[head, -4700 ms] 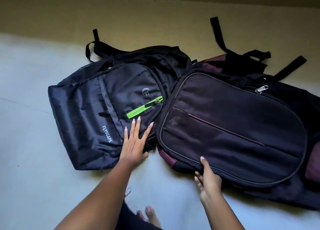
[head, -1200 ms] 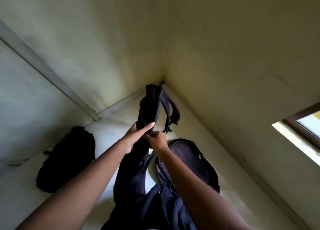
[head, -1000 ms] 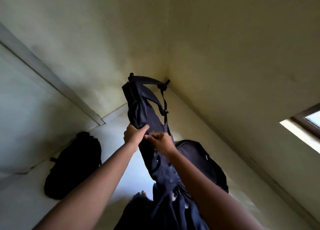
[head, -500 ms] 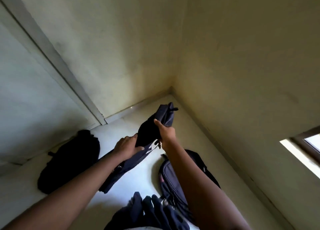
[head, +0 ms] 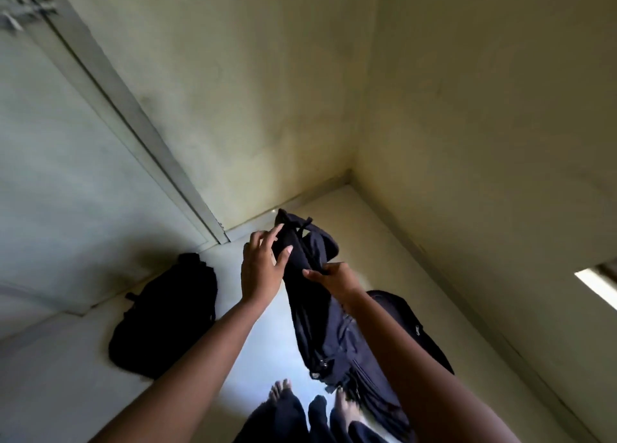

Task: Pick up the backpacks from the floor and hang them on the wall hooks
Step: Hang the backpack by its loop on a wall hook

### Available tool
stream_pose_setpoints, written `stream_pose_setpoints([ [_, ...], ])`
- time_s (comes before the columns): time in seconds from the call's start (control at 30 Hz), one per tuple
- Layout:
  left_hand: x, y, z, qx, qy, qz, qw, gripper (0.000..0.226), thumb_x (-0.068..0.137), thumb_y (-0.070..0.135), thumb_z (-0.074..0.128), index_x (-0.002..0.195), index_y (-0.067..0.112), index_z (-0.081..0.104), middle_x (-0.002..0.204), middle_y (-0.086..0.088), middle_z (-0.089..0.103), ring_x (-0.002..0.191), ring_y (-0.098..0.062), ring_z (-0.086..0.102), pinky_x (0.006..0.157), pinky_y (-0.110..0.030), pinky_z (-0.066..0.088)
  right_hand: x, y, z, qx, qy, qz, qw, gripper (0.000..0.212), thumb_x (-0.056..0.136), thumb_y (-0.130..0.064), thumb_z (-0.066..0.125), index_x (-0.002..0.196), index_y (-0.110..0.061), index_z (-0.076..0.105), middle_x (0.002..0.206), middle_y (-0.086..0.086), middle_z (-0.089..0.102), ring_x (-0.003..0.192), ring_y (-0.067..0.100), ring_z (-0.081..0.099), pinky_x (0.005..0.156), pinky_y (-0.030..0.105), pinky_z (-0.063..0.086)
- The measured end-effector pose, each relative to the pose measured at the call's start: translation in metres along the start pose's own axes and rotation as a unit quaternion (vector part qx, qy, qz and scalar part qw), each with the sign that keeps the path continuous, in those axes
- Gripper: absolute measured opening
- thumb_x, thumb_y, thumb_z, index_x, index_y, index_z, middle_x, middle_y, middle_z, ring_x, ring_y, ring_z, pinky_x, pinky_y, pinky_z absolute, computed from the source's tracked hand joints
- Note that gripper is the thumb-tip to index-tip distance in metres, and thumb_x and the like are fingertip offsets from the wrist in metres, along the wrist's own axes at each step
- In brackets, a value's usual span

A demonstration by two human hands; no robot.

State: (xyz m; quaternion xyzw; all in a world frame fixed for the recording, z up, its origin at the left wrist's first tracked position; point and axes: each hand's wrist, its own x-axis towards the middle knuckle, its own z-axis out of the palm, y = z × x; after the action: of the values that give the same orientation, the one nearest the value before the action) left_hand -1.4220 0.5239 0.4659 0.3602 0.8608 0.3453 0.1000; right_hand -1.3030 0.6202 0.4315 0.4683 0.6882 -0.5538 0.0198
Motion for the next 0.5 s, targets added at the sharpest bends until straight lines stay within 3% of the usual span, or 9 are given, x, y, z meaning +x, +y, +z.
stream_pose_setpoints([
  [0.07,-0.001,-0.002,0.001,-0.004,-0.012,0.014,1.0,0.048,0.087,0.023,0.06,0.134,0.023,0.048,0.105,-0.009,0.053,0.084,-0.025,0.053,0.076,-0.033,0.047,-0.003,0.006,-0.012,-0.011,-0.002,-0.001,1.0,0.053,0.08,-0.043,0.068,0.075,0.009,0.058,0.063,0.012,0.047,0.059,0.017,0.042,0.051,0.027,0.025],
  [0.13,0.001,0.001,0.003,-0.023,-0.053,0.019,0.998,0.048,0.088,0.02,0.058,0.134,0.02,0.047,0.096,-0.008,0.051,0.08,-0.021,0.05,0.077,-0.024,0.042,-0.006,0.012,-0.019,-0.02,0.003,-0.006,1.0,0.058,0.079,-0.044,0.068,0.095,0.011,0.062,0.073,0.02,0.053,0.067,0.017,0.046,0.058,0.027,0.03],
  [0.17,0.004,0.002,0.004,-0.023,-0.074,0.017,0.997,0.046,0.088,0.018,0.058,0.133,0.017,0.049,0.094,-0.007,0.051,0.082,-0.021,0.051,0.077,-0.022,0.039,-0.008,0.015,-0.023,-0.025,0.002,-0.005,1.0,0.057,0.079,-0.045,0.068,0.094,0.01,0.062,0.073,0.018,0.053,0.067,0.017,0.047,0.061,0.026,0.031],
  [0.23,0.01,0.005,0.004,-0.017,-0.115,-0.004,0.993,0.039,0.089,0.018,0.057,0.127,0.012,0.056,0.095,-0.01,0.057,0.094,-0.028,0.058,0.08,-0.024,0.04,-0.011,0.019,-0.029,-0.037,-0.003,-0.009,0.999,0.05,0.08,-0.044,0.068,0.072,0.005,0.059,0.066,0.008,0.047,0.061,0.016,0.043,0.058,0.027,0.029],
  [0.3,0.018,0.01,0.004,-0.005,-0.164,-0.034,0.986,0.033,0.088,0.021,0.059,0.119,0.011,0.062,0.102,-0.013,0.063,0.099,-0.028,0.06,0.083,-0.026,0.042,-0.015,0.022,-0.035,-0.051,-0.013,-0.022,0.998,0.048,0.082,-0.042,0.067,0.055,-0.012,0.041,0.059,0.002,0.039,0.053,0.013,0.035,0.052,0.027,0.024],
  [0.4,0.029,0.012,0.002,0.021,-0.193,-0.038,0.98,0.025,0.082,0.024,0.067,0.104,0.013,0.07,0.086,-0.004,0.054,0.083,-0.018,0.054,0.066,-0.021,0.036,-0.018,0.026,-0.042,-0.059,-0.032,-0.041,0.997,0.047,0.084,-0.039,0.066,0.054,-0.018,0.036,0.058,0.0,0.037,0.052,0.01,0.033,0.051,0.025,0.024],
  [0.5,0.035,0.009,0.002,0.021,-0.178,-0.016,0.984,0.016,0.075,0.019,0.074,0.088,0.011,0.075,0.087,-0.005,0.051,0.09,-0.019,0.052,0.077,-0.024,0.04,-0.019,0.029,-0.045,-0.052,-0.046,-0.045,0.997,0.045,0.082,-0.039,0.067,0.054,-0.019,0.039,0.06,0.0,0.04,0.055,0.011,0.036,0.054,0.025,0.026],
])
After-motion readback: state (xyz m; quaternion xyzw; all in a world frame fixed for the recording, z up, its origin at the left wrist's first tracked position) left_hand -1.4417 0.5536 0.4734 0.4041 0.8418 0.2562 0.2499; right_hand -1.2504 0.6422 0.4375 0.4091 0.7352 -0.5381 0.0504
